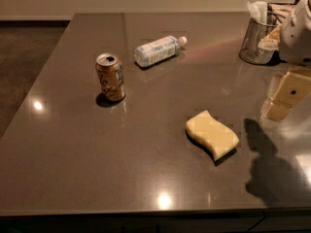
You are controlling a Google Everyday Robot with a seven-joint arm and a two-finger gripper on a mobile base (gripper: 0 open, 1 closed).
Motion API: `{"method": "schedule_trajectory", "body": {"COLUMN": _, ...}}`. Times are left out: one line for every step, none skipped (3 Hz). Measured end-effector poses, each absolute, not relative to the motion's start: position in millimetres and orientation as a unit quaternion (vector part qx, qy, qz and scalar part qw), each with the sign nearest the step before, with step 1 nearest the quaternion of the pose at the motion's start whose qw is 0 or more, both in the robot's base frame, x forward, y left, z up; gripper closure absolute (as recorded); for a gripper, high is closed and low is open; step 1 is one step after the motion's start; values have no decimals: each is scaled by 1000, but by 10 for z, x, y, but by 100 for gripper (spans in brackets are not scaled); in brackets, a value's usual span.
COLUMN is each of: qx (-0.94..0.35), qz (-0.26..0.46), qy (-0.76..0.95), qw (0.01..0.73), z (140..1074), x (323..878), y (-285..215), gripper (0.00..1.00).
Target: Move sponge near orange can
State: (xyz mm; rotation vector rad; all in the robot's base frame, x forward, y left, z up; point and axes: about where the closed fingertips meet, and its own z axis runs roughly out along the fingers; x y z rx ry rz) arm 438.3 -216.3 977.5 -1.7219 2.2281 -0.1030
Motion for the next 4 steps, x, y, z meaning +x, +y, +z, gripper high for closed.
{"method": "schedule_trajectory", "body": {"qx": -603, "qz": -36, "qy": 780, "qw": 161, "z": 9776, "x": 4383, "y": -2163, "gripper": 0}}
{"method": "schedule_trajectory", "body": {"qx": -588, "qz": -10, "qy": 794, "qw": 154, "z": 9661, "x": 4483, "y": -2062, "gripper": 0}}
{"method": "schedule_trajectory", "body": {"qx": -560, "qz": 44, "qy": 814, "qw": 150, "z": 9379, "x": 4536, "y": -1894, "gripper": 0}}
{"method": "schedule_trajectory", "body": {"qx": -543, "qz": 95, "qy": 818, "qw": 166, "z": 9185, "x": 4460, "y": -1620, "gripper": 0}}
